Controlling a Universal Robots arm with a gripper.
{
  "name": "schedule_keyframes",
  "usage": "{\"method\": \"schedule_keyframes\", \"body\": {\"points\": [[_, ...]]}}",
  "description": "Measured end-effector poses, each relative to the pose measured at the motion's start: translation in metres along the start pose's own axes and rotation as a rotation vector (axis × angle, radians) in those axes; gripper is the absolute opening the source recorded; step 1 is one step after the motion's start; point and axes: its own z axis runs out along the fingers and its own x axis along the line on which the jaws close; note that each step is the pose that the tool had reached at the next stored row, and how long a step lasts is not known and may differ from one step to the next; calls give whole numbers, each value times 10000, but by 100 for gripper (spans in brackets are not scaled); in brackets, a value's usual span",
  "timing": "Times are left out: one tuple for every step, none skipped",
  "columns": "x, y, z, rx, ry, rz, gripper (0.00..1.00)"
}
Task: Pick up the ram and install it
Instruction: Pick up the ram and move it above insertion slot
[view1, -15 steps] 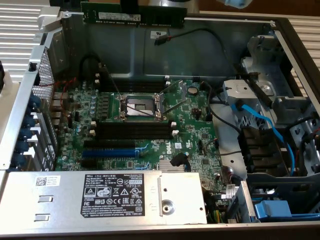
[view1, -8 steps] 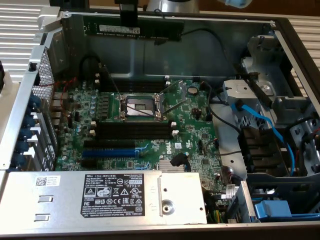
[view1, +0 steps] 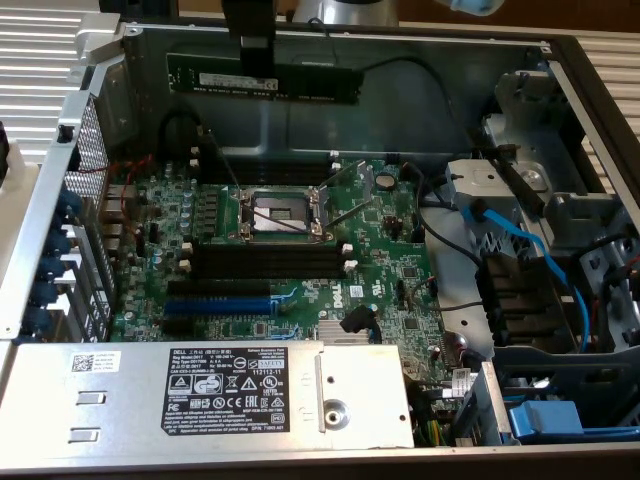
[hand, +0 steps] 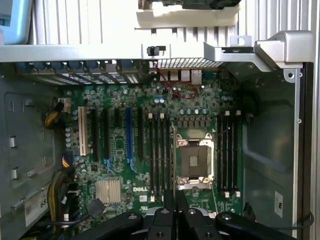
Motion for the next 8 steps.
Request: {"method": "schedule_keyframes", "body": {"points": [[17, -19, 36, -2, 0, 0, 12], [56, -35, 71, -1, 1, 0, 12], [96, -50, 107, -2, 1, 0, 12], [131, -63, 144, 0, -1, 0, 12], [146, -67, 180, 0, -1, 0, 12], [148, -65, 217, -1, 1, 1, 12], [144, -64, 252, -1, 2, 8, 12], [130, -61, 288, -8, 2, 32, 12]]}}
